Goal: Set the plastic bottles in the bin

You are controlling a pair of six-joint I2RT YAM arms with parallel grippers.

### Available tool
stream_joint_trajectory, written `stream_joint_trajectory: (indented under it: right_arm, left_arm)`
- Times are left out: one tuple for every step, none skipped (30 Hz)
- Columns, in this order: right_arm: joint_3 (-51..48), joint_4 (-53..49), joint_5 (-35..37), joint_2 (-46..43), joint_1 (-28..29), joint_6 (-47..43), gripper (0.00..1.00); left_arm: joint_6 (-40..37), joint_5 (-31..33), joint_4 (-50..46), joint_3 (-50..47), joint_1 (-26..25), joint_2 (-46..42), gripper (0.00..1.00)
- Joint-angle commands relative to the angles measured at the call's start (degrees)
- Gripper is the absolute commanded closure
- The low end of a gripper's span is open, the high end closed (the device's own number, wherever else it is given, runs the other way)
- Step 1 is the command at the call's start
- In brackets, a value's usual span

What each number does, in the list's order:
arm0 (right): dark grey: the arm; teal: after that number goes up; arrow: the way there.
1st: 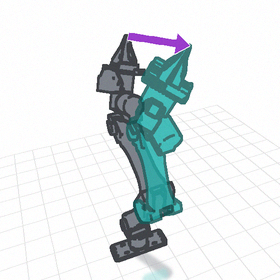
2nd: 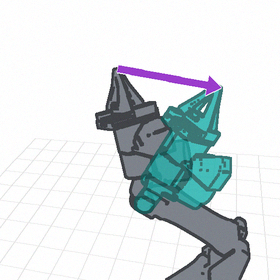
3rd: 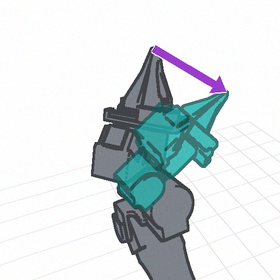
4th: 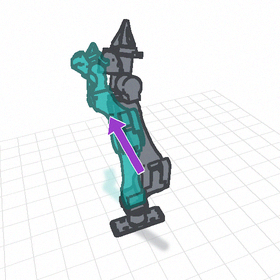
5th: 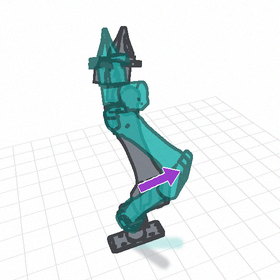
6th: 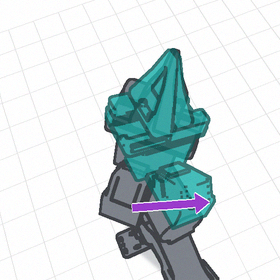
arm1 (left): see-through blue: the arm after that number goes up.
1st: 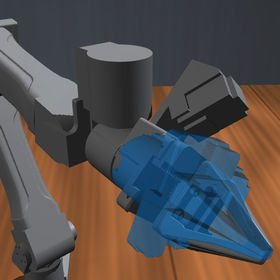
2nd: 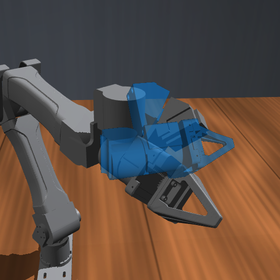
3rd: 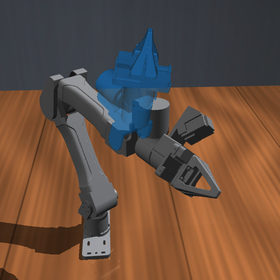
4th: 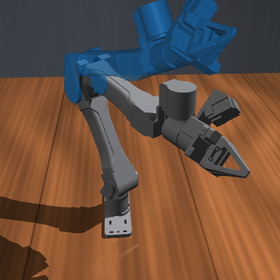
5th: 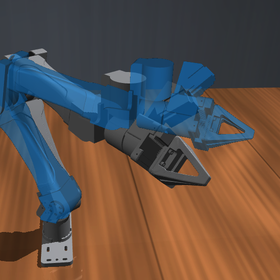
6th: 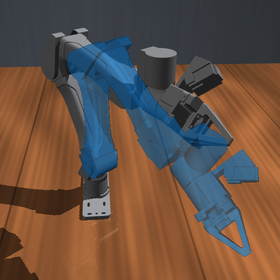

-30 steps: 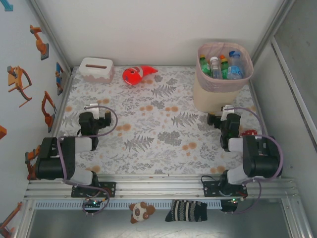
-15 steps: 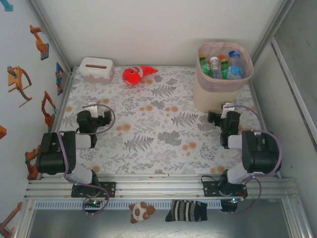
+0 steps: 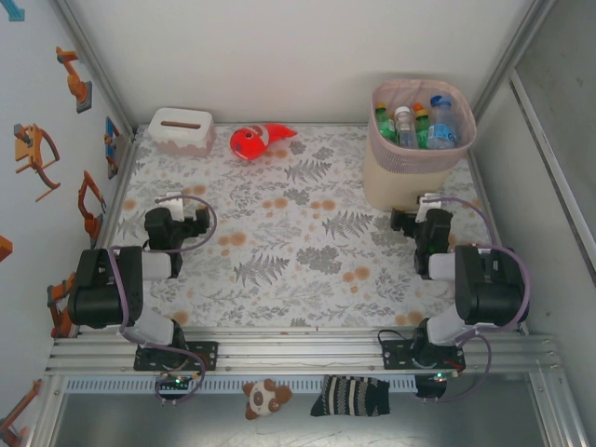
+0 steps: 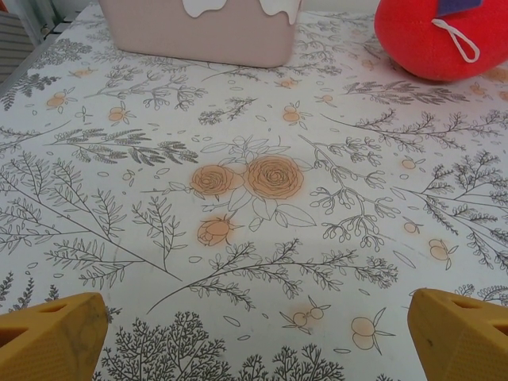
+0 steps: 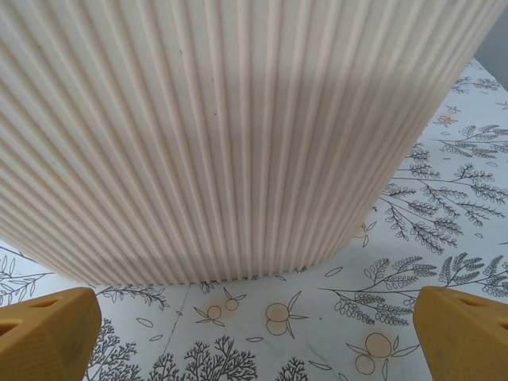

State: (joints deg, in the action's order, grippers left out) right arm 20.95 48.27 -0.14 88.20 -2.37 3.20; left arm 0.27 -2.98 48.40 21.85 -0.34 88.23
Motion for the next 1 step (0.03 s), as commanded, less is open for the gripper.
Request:
stream_joint_trajectory:
  right_arm:
    - [1.6, 0.6, 0.4, 0.1, -0.4, 0.7, 0.01]
  left_arm:
    - [0.8, -0.1, 0.0, 1.2, 0.2, 0.1, 0.03]
